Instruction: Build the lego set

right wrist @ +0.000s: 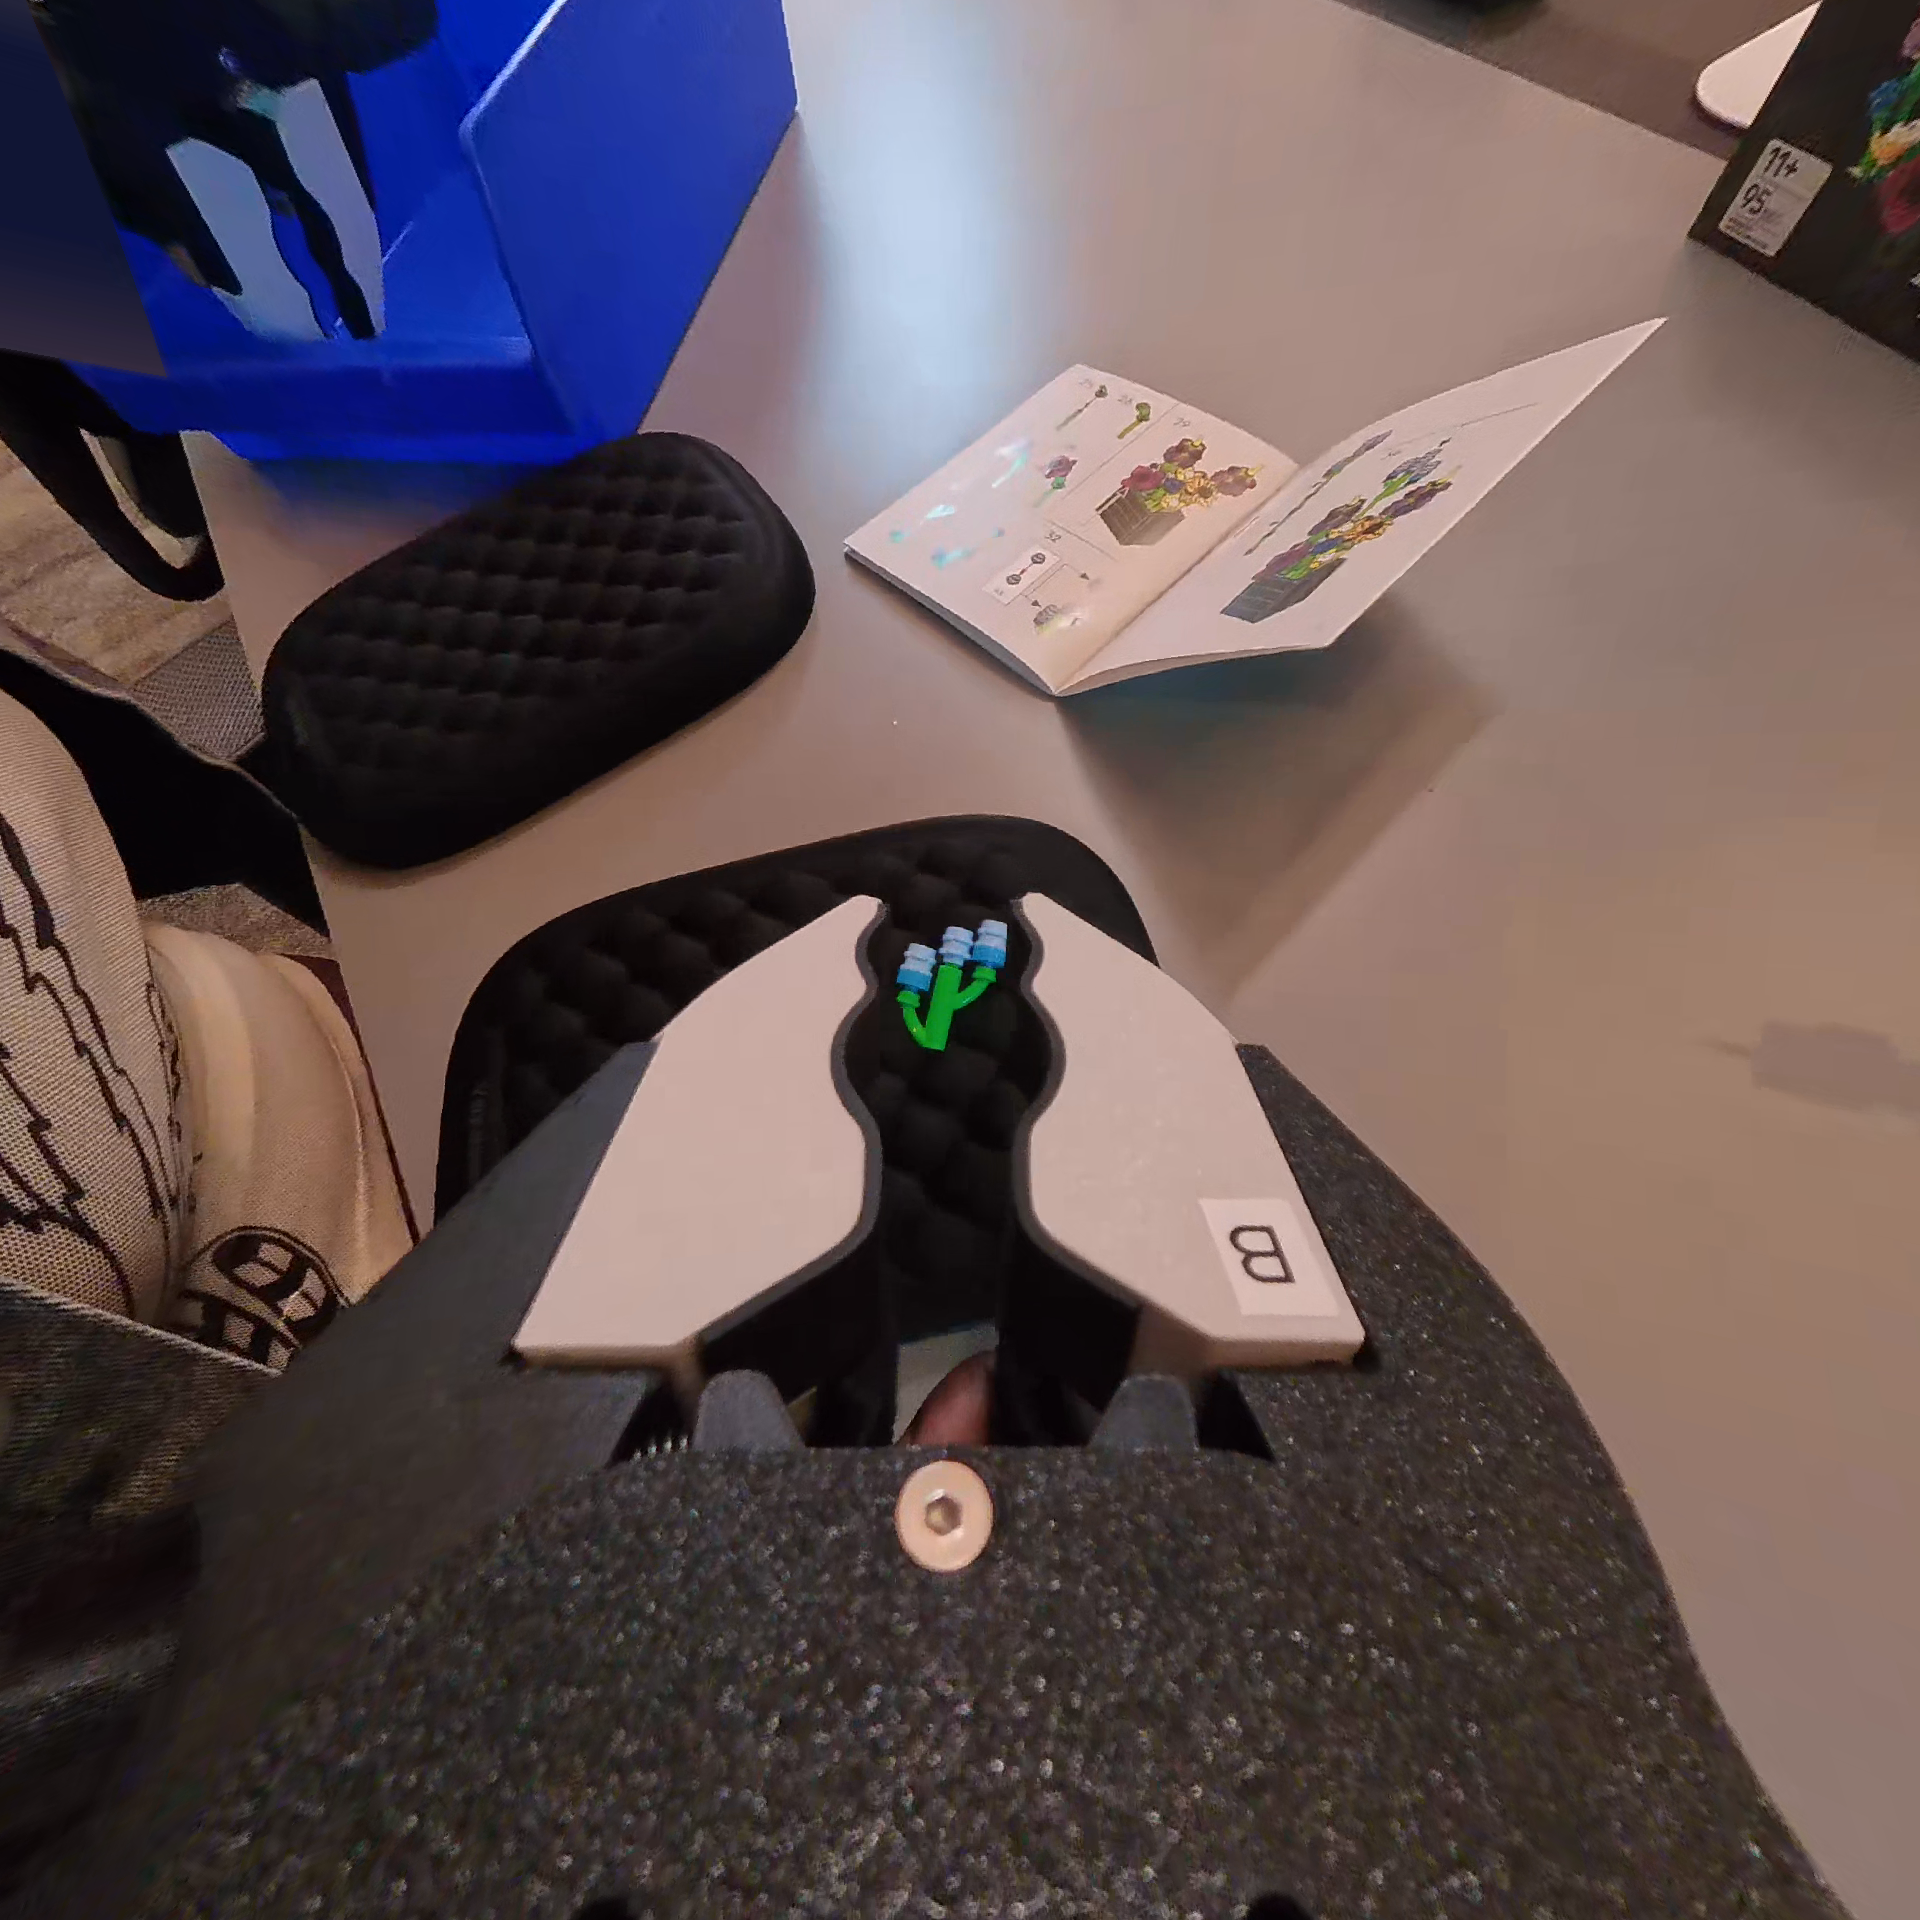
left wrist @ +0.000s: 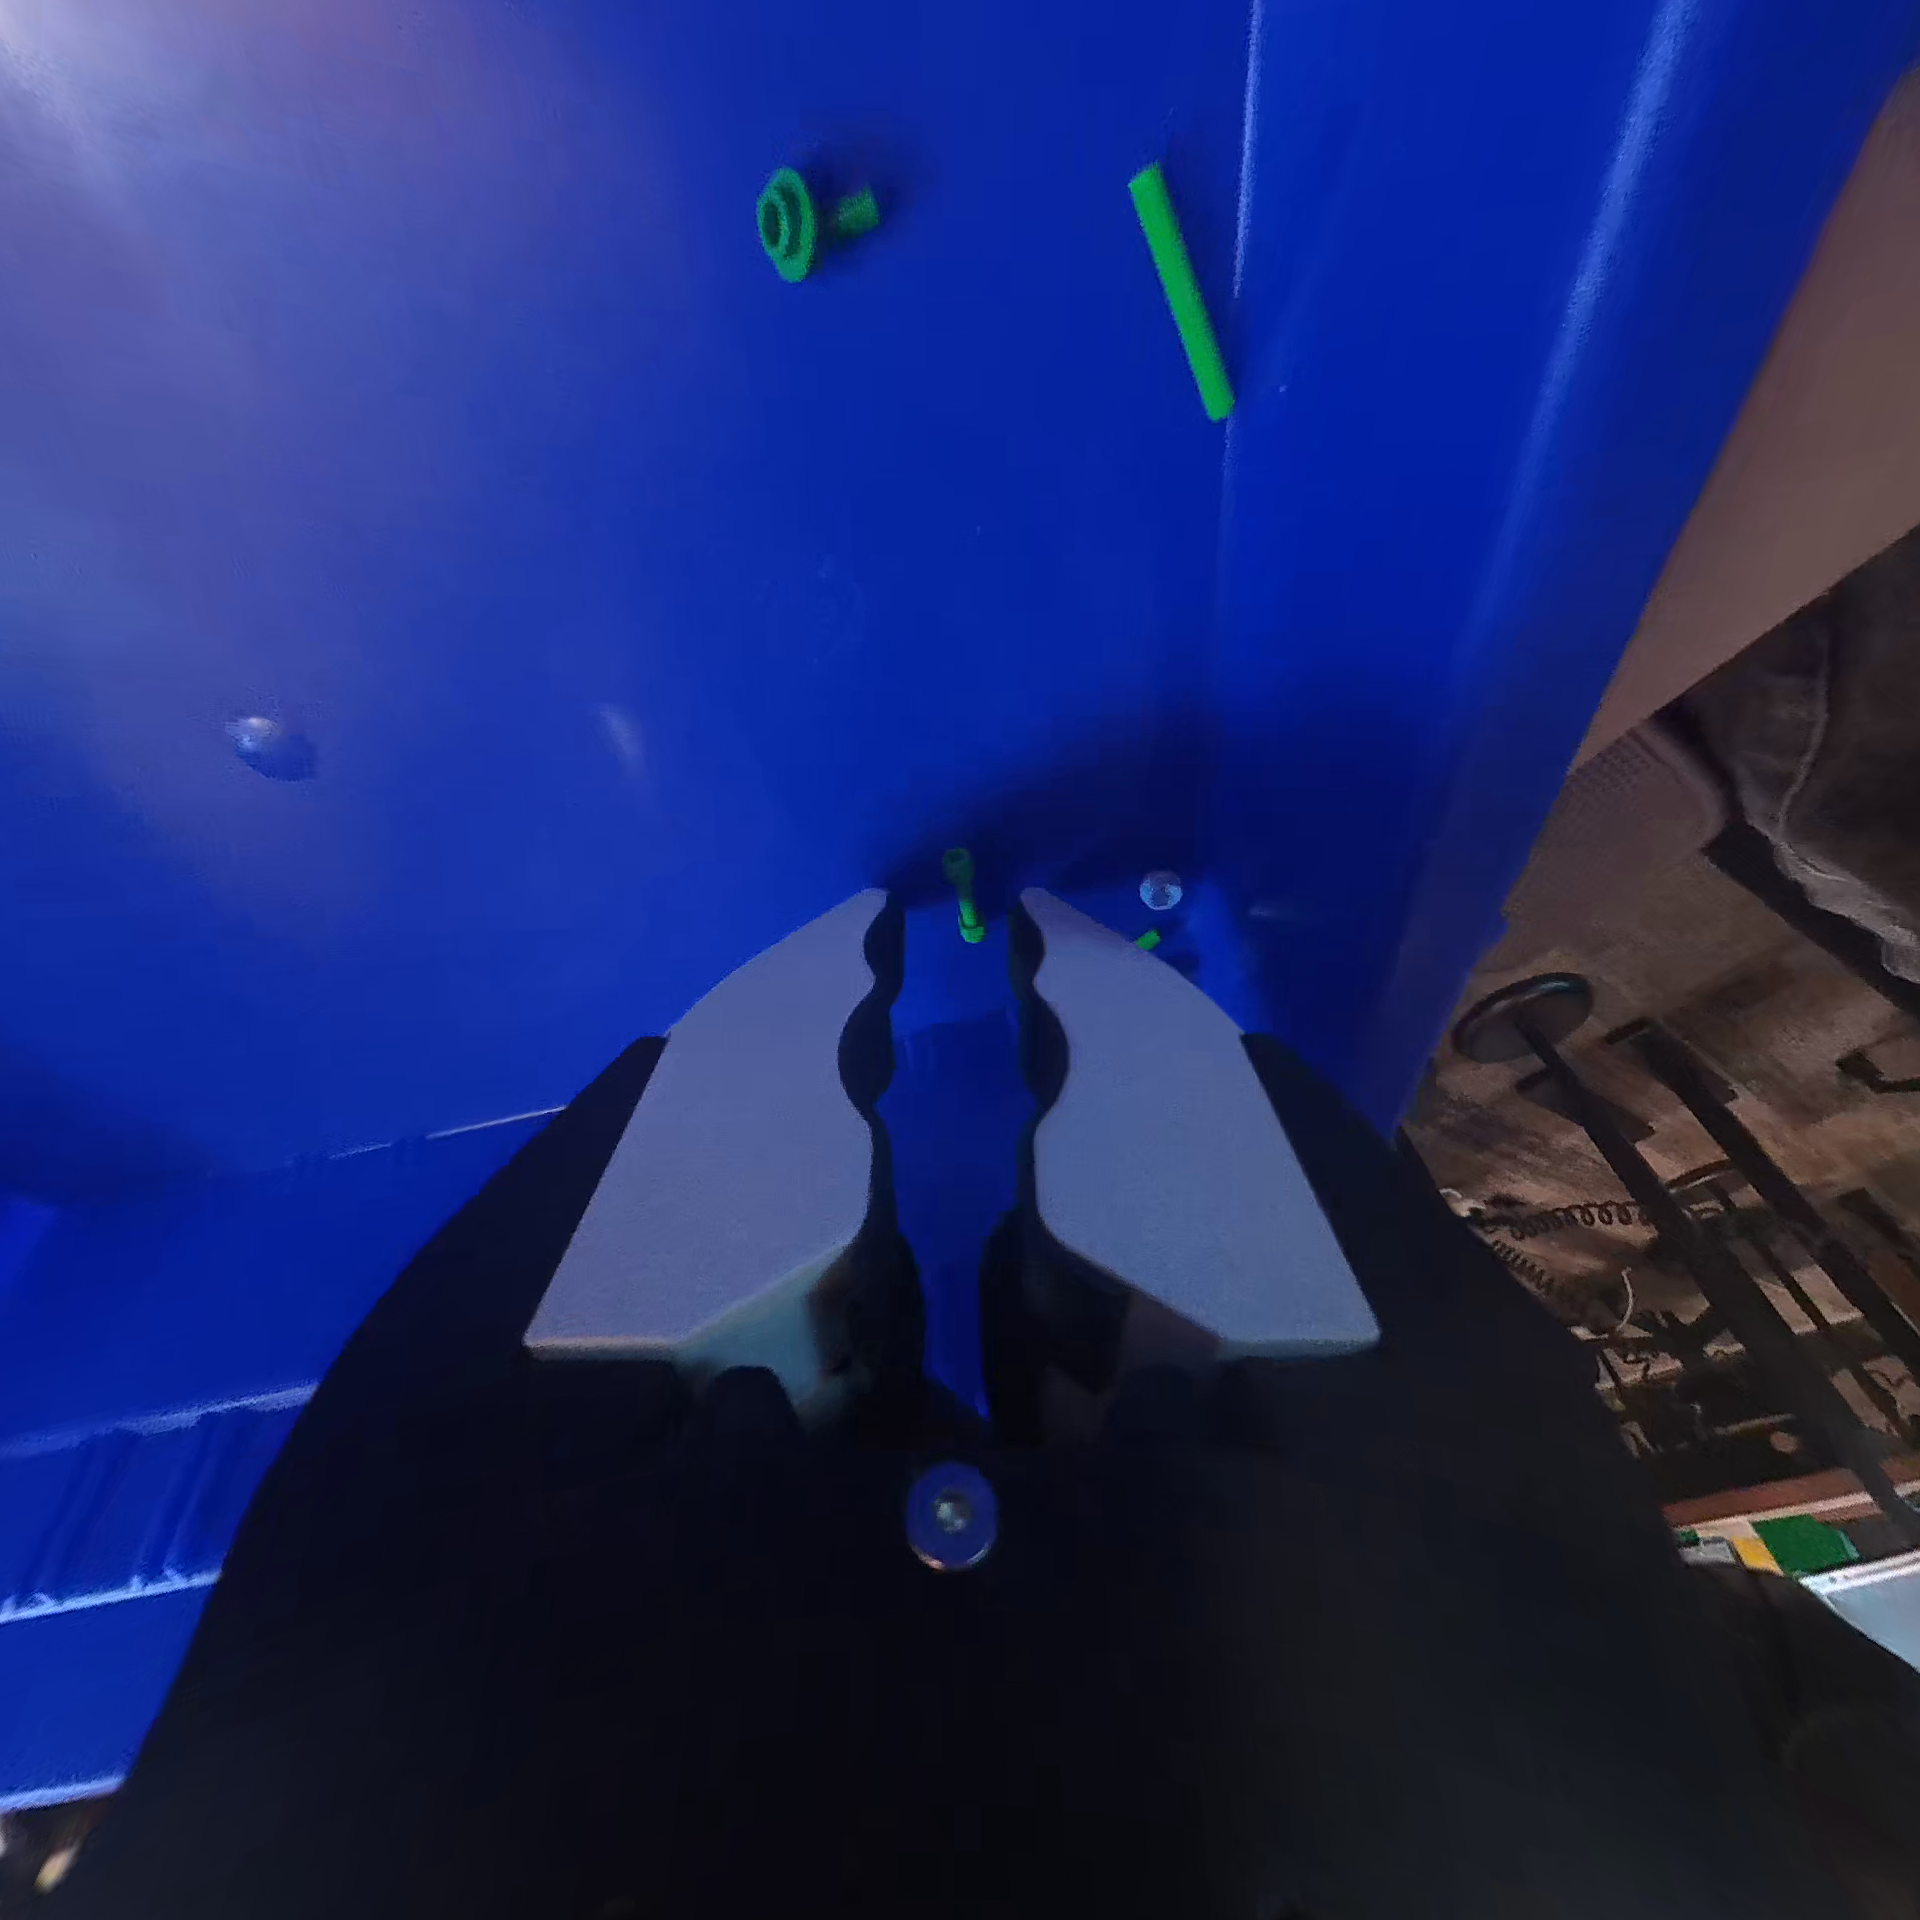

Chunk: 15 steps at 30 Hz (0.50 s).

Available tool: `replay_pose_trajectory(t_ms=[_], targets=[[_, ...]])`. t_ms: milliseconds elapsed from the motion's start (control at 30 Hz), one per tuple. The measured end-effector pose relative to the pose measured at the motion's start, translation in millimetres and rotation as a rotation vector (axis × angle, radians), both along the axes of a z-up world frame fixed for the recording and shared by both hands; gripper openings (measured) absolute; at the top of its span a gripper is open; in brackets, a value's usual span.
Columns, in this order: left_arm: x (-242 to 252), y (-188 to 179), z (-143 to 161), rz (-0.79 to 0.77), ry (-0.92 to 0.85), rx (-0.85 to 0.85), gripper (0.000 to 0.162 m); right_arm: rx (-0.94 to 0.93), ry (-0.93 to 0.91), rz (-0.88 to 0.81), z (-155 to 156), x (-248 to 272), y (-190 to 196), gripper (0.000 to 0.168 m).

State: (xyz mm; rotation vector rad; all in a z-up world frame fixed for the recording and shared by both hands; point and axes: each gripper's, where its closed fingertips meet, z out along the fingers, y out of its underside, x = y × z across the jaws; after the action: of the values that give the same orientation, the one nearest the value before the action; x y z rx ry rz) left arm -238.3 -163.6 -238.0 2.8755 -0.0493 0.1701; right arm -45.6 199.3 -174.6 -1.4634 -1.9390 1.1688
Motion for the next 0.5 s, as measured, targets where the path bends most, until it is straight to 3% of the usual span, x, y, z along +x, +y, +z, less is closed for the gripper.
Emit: replay_pose_trajectory(t_ms=[167,300,400,500], targets=[[-2,2,-1,-0.018,0.049,-0.011,0.005,-0.007,0.024,-0.014,1,6,1,0.02],[-13,26,11,0.051,0.125,0.211,0.004,-0.034,0.062,-0.003,4,4,-5,0.018],[-23,80,60,0.173,0.195,0.672,0.004,-0.062,0.129,0.029,13,-2,-18,0.016],[-2,141,133,0.339,0.025,1.281,0.004,-0.094,0.25,0.069,31,-18,-37,0.016]])
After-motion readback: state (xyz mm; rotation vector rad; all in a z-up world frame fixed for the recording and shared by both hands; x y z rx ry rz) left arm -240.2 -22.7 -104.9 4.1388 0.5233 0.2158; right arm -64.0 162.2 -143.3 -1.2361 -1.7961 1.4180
